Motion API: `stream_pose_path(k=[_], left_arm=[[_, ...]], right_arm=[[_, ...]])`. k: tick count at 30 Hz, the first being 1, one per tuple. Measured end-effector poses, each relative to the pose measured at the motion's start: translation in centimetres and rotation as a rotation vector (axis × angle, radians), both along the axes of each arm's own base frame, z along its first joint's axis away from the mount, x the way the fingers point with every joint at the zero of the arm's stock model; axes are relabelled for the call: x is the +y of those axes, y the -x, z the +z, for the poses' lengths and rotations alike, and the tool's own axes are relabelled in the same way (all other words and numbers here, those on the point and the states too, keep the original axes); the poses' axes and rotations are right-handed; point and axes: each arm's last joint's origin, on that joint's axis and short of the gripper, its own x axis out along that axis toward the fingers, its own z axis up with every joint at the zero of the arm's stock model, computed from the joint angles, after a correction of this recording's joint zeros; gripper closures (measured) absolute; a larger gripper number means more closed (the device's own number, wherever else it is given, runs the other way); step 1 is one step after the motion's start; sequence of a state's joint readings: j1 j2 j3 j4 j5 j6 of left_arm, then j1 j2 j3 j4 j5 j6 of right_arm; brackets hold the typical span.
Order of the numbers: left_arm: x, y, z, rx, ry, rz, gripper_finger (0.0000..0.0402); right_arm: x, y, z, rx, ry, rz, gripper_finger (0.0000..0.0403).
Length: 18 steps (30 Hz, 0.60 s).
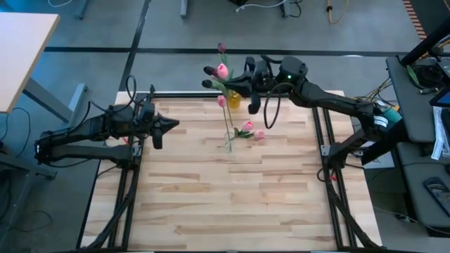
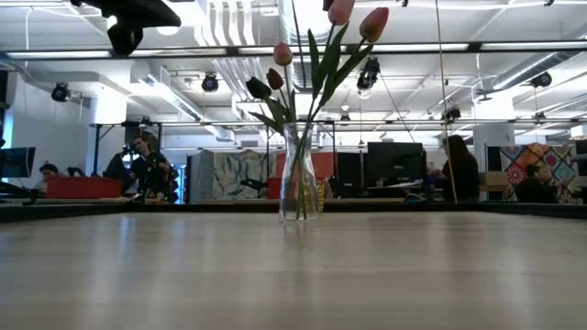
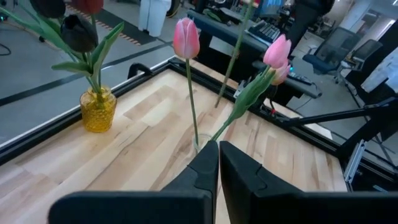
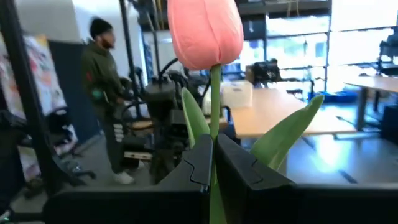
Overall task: Sort flowers into vase by color
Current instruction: Put the pink flower into the transparent vase
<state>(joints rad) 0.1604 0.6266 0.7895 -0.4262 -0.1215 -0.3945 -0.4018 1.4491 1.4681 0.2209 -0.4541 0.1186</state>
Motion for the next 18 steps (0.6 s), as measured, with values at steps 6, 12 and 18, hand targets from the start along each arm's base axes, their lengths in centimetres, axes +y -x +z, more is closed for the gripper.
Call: stream_pose_path(k=[6,12,18], left_arm=[[0.0,-0.1,0.4,-0.036,-0.026,-0.005,0.0402],[0.1,-0.4,0.4,-0.039,-0.021,-0.003,0.0402],[0.2,-1.0,0.0,-0.015,0.007,0.003,0.0402]], right_arm=[[-2.2,1.4,-2.0,-0.081,-0.055,0.059,0.0394],[-2.7,2.0,-4.6,-0.109,-0.11,0.089,0.0394],[-2.6,2.4,-6.3,-0.144,-0.143,0.099,0.0394]])
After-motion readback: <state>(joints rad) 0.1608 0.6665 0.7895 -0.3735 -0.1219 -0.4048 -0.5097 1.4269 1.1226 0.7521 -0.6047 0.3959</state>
